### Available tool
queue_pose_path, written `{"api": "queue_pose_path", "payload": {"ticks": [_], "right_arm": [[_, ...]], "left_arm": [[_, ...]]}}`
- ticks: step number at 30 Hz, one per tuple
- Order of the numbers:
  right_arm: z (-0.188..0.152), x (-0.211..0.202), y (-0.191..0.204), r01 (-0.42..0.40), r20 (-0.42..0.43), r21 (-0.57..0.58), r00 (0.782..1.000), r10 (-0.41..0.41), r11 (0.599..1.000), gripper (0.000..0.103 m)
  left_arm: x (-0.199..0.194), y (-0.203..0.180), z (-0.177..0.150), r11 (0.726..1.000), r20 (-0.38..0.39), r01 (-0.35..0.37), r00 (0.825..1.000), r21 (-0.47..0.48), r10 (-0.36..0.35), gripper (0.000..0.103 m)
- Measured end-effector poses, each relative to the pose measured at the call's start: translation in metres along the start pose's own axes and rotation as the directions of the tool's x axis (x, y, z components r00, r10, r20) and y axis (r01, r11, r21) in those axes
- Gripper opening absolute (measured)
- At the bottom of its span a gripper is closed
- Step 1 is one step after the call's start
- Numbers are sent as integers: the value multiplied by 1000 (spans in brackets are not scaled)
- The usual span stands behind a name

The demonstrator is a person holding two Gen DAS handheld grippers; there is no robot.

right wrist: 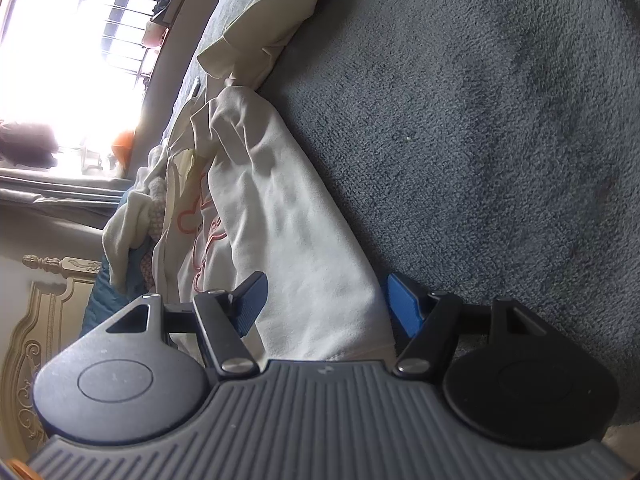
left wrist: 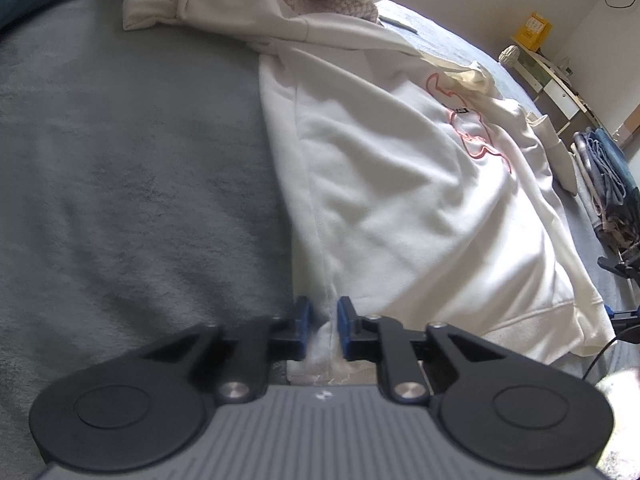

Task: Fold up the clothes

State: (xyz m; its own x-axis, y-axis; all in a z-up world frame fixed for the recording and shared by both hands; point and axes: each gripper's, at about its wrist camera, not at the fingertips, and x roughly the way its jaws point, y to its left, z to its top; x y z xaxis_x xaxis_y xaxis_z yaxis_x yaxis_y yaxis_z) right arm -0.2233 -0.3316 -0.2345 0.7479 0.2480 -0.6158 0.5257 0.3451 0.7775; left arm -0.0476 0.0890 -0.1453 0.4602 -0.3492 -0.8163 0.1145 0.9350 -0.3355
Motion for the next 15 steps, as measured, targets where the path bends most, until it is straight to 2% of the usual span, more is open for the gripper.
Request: {"api": "queue_pose_path", "payload": {"ticks": [3,5,6,8,9,11,12,15], "right_arm": [[0,0,0,-1,0,1,1000,1,1000,66],[0,0,0,-2,0,2,1000,2,1000,66],[0,0,0,-2,0,3,1000,2,1000,66],[0,0,0,-3,1,5,1000,3,1000,66],[0,0,0,-3,1,6,1000,3,1000,66],[1,1,0,-3,1,10,1000,3,1000,66],[1,1,0,-3,1,11,1000,3,1000,66],[1,3,0,0,0,13,1000,0,1000,66]], "left_arm": [[1,6,1,998,1,32,999,-56,-32,5],[-3,15,2,986,-3,104,994,-127,-105,4],[-7,21,4,969,3,163,986,-184,-165,4],[-22,36,7,906,56,301,953,-298,-298,4],[-30,45,8,862,99,371,928,-346,-360,4],[-41,63,9,774,172,468,882,-426,-438,4],[-44,71,8,755,188,474,878,-452,-439,4],[-31,96,2,798,137,350,935,-490,-326,4]]}}
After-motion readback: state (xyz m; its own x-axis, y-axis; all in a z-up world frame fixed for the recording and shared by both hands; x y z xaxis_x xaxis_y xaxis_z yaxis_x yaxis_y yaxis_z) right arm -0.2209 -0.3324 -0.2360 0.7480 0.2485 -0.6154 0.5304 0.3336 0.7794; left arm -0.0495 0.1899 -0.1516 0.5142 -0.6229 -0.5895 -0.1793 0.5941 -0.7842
